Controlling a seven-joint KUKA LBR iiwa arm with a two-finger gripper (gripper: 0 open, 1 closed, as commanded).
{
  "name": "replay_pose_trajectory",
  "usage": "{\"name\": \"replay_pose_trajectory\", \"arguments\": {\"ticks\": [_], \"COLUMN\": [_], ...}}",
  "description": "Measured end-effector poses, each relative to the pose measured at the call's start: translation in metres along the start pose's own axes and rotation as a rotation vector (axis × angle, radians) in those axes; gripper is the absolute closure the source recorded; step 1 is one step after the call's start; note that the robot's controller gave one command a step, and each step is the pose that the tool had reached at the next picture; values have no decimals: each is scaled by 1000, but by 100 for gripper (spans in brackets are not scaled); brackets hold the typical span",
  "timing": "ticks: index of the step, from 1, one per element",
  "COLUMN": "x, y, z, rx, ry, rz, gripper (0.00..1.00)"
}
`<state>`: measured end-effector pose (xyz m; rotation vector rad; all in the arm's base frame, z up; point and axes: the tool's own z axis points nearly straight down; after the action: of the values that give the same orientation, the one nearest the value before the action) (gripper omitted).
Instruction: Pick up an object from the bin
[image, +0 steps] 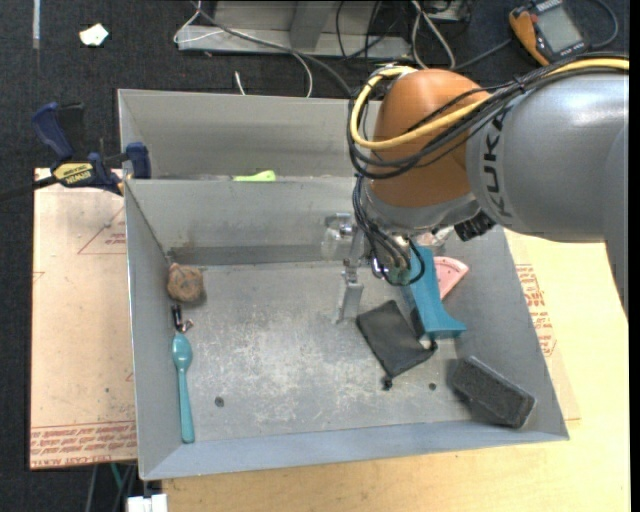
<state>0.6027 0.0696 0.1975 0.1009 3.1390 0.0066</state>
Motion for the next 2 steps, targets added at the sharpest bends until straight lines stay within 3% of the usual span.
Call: {"name": "replay_pose_trajectory", "arguments": {"ticks": [1, 2], "x": [-13, 10], "y": [-12, -71], "z": [-6, 23], "rx": [-3, -2], "ry": [-8, -4], "rz": [56, -95], "gripper": [0, 0]}}
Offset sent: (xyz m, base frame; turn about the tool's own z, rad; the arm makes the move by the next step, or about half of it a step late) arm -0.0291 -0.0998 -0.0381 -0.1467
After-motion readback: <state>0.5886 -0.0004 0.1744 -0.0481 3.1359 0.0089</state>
